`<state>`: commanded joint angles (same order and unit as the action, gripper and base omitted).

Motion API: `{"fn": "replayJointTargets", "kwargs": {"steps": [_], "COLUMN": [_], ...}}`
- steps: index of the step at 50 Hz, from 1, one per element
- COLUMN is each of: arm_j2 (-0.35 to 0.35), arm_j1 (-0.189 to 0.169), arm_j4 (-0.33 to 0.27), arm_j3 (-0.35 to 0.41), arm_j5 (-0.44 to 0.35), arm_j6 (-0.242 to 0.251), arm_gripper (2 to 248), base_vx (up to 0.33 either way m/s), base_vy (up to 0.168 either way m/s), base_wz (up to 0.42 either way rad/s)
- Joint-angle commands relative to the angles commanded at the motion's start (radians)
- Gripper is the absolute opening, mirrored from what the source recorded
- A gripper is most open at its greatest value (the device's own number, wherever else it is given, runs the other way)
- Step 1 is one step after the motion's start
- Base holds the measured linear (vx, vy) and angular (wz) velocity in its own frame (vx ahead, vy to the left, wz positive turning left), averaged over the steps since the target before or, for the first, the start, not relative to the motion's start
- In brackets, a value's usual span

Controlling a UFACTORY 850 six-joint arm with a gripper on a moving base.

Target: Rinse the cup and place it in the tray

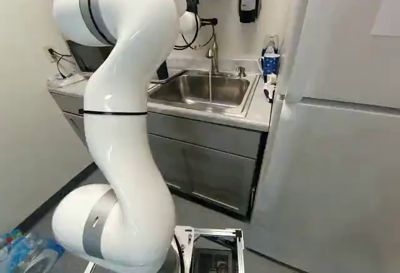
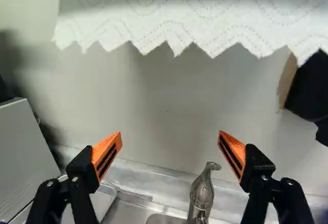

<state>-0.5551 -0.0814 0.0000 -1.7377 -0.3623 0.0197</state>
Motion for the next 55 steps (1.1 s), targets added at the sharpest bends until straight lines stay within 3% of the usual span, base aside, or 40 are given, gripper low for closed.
{"fn": "replayJointTargets", "kwargs": {"steps": [13, 39, 55], "arm_j2": [-0.069, -0.067, -0.034], "arm_j1": [0.002, 0.002, 0.007], "arm_j4": [0.0, 0.0, 0.0], "arm_j3": [-0.088, -0.085, -0.042], "arm_j5": [0.04, 0.118, 0.152], "arm_j6": [0.0, 0.0, 0.0], "arm_gripper": [247, 247, 247], "base_vx": [0.0, 0.0, 0.0], "base_vy": [0.0, 0.0, 0.0], "base_wz": [0.0, 0.0, 0.0]}}
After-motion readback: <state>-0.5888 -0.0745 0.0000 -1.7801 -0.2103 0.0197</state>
